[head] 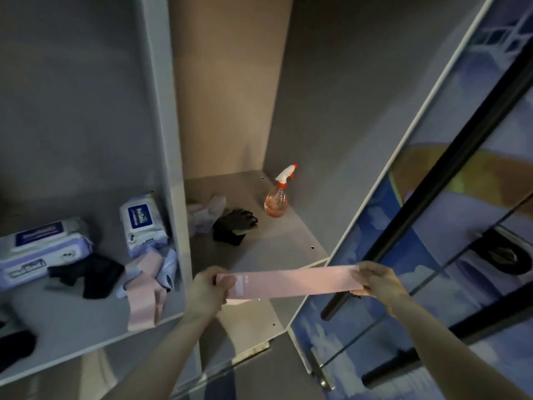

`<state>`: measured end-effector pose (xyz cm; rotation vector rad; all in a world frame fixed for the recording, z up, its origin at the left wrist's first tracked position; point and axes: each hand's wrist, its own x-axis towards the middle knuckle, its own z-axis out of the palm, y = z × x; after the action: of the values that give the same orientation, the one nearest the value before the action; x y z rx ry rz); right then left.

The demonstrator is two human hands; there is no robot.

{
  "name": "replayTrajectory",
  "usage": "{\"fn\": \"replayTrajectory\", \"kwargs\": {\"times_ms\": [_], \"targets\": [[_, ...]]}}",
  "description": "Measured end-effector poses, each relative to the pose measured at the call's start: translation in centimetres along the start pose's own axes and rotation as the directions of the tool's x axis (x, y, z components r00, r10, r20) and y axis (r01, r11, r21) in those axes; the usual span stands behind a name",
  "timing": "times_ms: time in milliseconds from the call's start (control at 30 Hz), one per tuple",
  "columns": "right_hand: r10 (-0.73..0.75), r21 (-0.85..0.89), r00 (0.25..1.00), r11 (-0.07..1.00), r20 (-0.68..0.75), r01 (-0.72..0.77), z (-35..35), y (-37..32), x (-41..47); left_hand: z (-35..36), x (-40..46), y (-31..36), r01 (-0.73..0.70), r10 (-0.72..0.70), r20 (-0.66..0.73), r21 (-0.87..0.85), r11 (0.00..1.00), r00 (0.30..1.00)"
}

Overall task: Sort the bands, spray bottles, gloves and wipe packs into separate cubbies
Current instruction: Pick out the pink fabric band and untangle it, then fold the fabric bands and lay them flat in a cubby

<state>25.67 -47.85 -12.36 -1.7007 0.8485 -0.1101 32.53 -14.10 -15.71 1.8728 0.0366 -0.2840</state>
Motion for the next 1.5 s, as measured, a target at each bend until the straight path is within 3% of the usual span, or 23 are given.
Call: {"fn": "replayTrajectory", "kwargs": {"times_ms": [133, 267, 400, 567, 667, 900, 1100, 1167, 1233, 1267, 1333, 1367, 1500], "targets": [[0.040, -0.057, 0.998, 0.998, 0.057, -0.036, 2.0, -0.6, 4.7, 0.9, 3.6, -1.3, 0.078, -0.072, -0.065, 0.108, 0.991, 0.995], [0.031, -0.128, 0.992, 0.992, 0.125, -0.015, 5.2, -0.9, 9.4, 2.3, 6.6, -2.4, 0.203, -0.193, -0.129, 0.074, 0.976, 0.973], [-0.066, -0.300, 0.980, 0.946, 0.186, 0.120, 8.5, 0.5, 12.6, 2.8, 8.3, -3.5, 0.289, -0.271, -0.225, 0.049, 0.956, 0.936], [-0.136, -0.523, 0.955, 0.812, 0.263, 0.260, 9.3, 1.7, 18.2, 3.8, 9.0, -4.9, 0.379, -0.364, -0.269, 0.002, 0.926, 0.892], [-0.131, -0.576, 0.947, 0.767, 0.293, 0.284, 9.2, 2.0, 19.5, 4.5, 9.4, -6.5, 0.399, -0.366, -0.296, 0.060, 0.915, 0.882], [-0.129, -0.560, 0.945, 0.778, 0.301, 0.285, 9.4, 3.8, 20.8, 5.1, 9.9, -7.0, 0.409, -0.349, -0.365, 0.098, 0.907, 0.863], [-0.140, -0.592, 0.934, 0.740, 0.330, 0.320, 9.5, 3.8, 21.4, 5.8, 9.7, -7.1, 0.426, -0.265, -0.421, 0.352, 0.833, 0.867], [-0.151, -0.678, 0.916, 0.630, 0.371, 0.378, 9.3, 3.2, 20.6, 6.0, 9.2, -6.8, 0.425, -0.234, -0.448, 0.394, 0.815, 0.863], [-0.278, -0.775, 0.859, 0.374, 0.431, 0.510, 9.0, 2.5, 19.7, 6.4, 8.3, -6.1, 0.405, -0.174, -0.477, 0.441, 0.801, 0.862], [-0.388, -0.771, 0.793, 0.257, 0.470, 0.583, 8.8, 2.2, 19.2, 6.6, 7.6, -5.7, 0.365, -0.110, -0.497, 0.452, 0.814, 0.861], [-0.499, -0.696, 0.652, 0.128, 0.570, 0.706, 8.9, 1.5, 17.8, 6.9, 5.9, -4.7, 0.206, 0.054, -0.538, 0.411, 0.888, 0.841], [-0.542, -0.633, 0.584, 0.118, 0.604, 0.765, 9.2, 1.0, 16.9, 6.8, 4.8, -4.1, 0.126, 0.109, -0.559, 0.366, 0.922, 0.822], [-0.551, -0.283, 0.393, 0.277, 0.736, 0.918, 11.8, -1.4, 11.0, 5.1, 0.0, -1.3, -0.082, 0.173, -0.651, 0.167, 0.983, 0.740]]}}
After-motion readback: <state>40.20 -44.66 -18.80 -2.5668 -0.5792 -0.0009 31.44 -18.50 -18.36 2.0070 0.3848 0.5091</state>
